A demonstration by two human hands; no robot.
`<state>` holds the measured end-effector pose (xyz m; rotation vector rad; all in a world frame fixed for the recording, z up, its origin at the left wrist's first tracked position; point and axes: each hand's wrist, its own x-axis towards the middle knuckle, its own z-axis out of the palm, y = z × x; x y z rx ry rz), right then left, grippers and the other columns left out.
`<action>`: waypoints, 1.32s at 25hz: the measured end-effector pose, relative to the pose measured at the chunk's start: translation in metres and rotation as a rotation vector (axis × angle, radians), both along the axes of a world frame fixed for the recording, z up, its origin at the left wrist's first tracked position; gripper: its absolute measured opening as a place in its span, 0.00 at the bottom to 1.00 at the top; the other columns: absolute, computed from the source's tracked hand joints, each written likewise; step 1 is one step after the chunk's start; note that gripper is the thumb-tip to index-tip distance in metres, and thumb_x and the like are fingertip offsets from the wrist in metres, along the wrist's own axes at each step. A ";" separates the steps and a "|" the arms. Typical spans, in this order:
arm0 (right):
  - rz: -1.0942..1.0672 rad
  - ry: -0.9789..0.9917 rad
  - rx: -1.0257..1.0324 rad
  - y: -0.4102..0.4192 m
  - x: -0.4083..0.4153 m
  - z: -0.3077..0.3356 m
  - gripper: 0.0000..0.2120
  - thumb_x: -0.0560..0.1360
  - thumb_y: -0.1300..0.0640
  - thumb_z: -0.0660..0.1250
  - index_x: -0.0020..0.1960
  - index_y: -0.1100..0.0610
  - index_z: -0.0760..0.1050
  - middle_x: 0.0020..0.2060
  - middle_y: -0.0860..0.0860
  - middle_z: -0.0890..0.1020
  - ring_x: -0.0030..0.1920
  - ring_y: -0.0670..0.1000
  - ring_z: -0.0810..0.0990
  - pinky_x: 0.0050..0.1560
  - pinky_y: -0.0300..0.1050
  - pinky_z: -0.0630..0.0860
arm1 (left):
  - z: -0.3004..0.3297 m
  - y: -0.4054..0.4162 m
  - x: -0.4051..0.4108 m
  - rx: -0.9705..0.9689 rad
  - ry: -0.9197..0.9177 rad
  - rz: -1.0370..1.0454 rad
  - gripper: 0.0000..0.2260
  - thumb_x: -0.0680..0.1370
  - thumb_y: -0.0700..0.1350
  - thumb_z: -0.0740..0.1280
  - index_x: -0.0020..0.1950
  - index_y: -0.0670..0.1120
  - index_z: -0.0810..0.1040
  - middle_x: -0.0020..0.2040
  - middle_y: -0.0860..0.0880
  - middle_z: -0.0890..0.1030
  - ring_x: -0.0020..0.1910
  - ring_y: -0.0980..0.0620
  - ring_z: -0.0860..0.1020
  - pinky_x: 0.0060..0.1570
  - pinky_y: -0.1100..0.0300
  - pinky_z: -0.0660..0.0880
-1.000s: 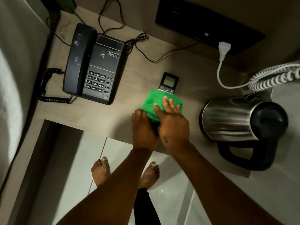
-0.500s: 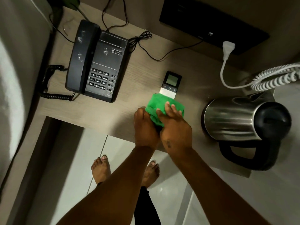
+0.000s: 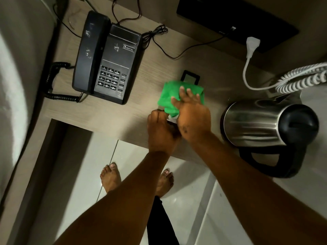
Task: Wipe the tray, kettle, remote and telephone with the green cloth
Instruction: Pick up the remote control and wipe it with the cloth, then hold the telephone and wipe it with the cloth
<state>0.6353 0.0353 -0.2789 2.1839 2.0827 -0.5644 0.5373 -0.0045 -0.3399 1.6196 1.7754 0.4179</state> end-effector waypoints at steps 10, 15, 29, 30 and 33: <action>-0.625 0.585 0.183 -0.003 0.010 0.036 0.18 0.69 0.66 0.67 0.57 0.54 0.79 0.47 0.53 0.84 0.47 0.49 0.82 0.50 0.42 0.79 | 0.029 0.008 -0.004 -0.134 -0.096 0.015 0.30 0.70 0.56 0.76 0.66 0.44 0.73 0.61 0.44 0.76 0.61 0.47 0.72 0.64 0.49 0.73; -1.128 1.284 0.135 0.026 0.004 0.059 0.19 0.64 0.75 0.67 0.47 0.55 0.81 0.41 0.52 0.84 0.42 0.52 0.84 0.45 0.48 0.81 | 0.060 0.014 -0.077 0.110 -0.028 0.125 0.50 0.68 0.65 0.75 0.79 0.43 0.57 0.74 0.39 0.68 0.72 0.40 0.66 0.70 0.46 0.63; 0.094 0.117 0.203 0.170 -0.119 0.050 0.21 0.69 0.63 0.66 0.62 0.53 0.76 0.64 0.54 0.77 0.61 0.59 0.75 0.56 0.48 0.74 | 0.029 0.081 -0.164 -0.027 0.140 0.240 0.68 0.58 0.75 0.73 0.81 0.39 0.43 0.82 0.37 0.53 0.82 0.38 0.52 0.79 0.43 0.49; 0.171 0.031 0.166 0.169 -0.123 0.044 0.23 0.70 0.63 0.66 0.64 0.53 0.73 0.68 0.54 0.72 0.64 0.59 0.72 0.57 0.50 0.73 | 0.027 0.082 -0.165 -0.022 0.141 0.238 0.68 0.58 0.75 0.73 0.81 0.38 0.44 0.82 0.37 0.55 0.81 0.38 0.54 0.79 0.43 0.50; 0.224 -0.085 0.097 0.158 -0.131 0.028 0.32 0.70 0.65 0.65 0.72 0.50 0.63 0.74 0.53 0.62 0.69 0.61 0.63 0.63 0.57 0.70 | 0.021 0.085 -0.166 0.007 0.139 0.242 0.65 0.58 0.72 0.74 0.80 0.37 0.48 0.79 0.36 0.59 0.79 0.37 0.58 0.78 0.41 0.53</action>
